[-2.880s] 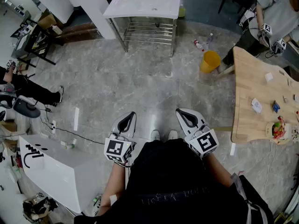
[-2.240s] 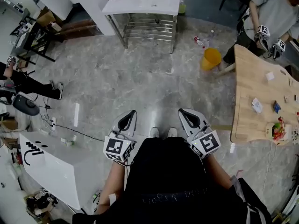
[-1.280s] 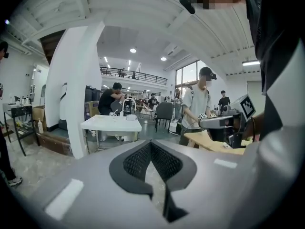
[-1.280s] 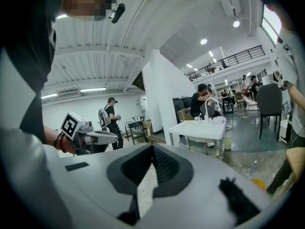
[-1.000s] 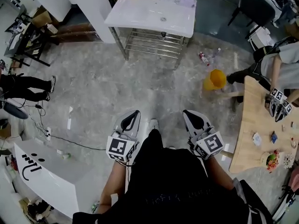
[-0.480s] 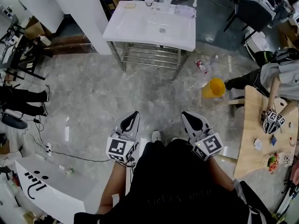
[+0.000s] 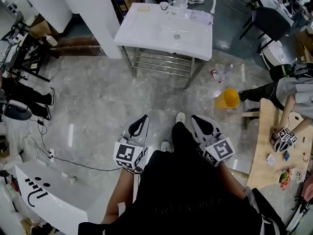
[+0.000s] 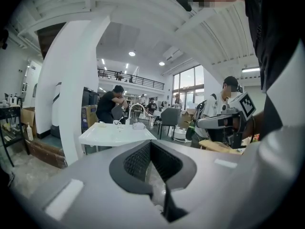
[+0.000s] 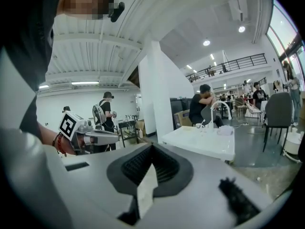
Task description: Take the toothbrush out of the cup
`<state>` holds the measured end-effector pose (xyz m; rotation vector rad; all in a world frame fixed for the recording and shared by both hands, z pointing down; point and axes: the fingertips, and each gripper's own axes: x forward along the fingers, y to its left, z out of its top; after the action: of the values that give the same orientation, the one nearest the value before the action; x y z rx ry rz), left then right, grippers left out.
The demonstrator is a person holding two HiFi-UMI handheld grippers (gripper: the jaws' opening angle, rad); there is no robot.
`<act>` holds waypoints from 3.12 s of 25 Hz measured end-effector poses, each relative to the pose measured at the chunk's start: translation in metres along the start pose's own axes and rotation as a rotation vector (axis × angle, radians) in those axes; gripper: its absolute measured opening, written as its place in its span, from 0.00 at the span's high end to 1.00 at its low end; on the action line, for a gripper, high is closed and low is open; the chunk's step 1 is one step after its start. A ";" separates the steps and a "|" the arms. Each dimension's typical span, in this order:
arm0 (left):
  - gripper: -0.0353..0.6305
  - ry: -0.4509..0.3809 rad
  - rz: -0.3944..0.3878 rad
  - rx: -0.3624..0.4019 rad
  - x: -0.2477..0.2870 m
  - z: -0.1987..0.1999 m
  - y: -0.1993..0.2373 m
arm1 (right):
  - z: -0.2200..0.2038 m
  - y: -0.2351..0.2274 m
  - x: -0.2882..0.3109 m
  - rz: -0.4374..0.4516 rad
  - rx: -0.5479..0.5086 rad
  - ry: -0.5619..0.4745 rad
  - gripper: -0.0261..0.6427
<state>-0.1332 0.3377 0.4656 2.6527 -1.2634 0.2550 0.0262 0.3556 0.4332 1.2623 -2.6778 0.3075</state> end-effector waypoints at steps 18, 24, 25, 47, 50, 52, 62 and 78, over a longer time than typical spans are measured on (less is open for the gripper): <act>0.94 0.043 0.031 0.007 0.090 0.022 0.049 | 0.010 -0.083 0.079 0.056 0.044 -0.017 0.94; 0.94 0.072 0.029 0.021 0.144 0.036 0.061 | 0.017 -0.136 0.102 0.061 0.060 -0.011 0.94; 0.94 0.078 0.034 0.022 0.152 0.037 0.063 | 0.018 -0.144 0.105 0.065 0.058 -0.012 0.94; 0.94 0.088 0.106 0.027 0.282 0.080 0.111 | 0.034 -0.278 0.170 0.113 0.082 0.002 0.94; 0.94 0.084 0.113 0.028 0.285 0.083 0.118 | 0.036 -0.286 0.177 0.110 0.097 -0.009 0.94; 0.94 0.085 0.117 0.025 0.286 0.081 0.121 | 0.037 -0.288 0.181 0.109 0.111 -0.017 0.94; 0.94 0.064 0.074 0.020 0.324 0.091 0.156 | 0.049 -0.305 0.220 0.072 0.092 -0.011 0.94; 0.94 0.033 0.005 -0.014 0.390 0.118 0.286 | 0.099 -0.335 0.359 0.027 0.082 0.016 0.94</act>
<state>-0.1055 -0.1587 0.4719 2.6231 -1.2578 0.2880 0.0537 -0.1443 0.4601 1.2414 -2.6962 0.4330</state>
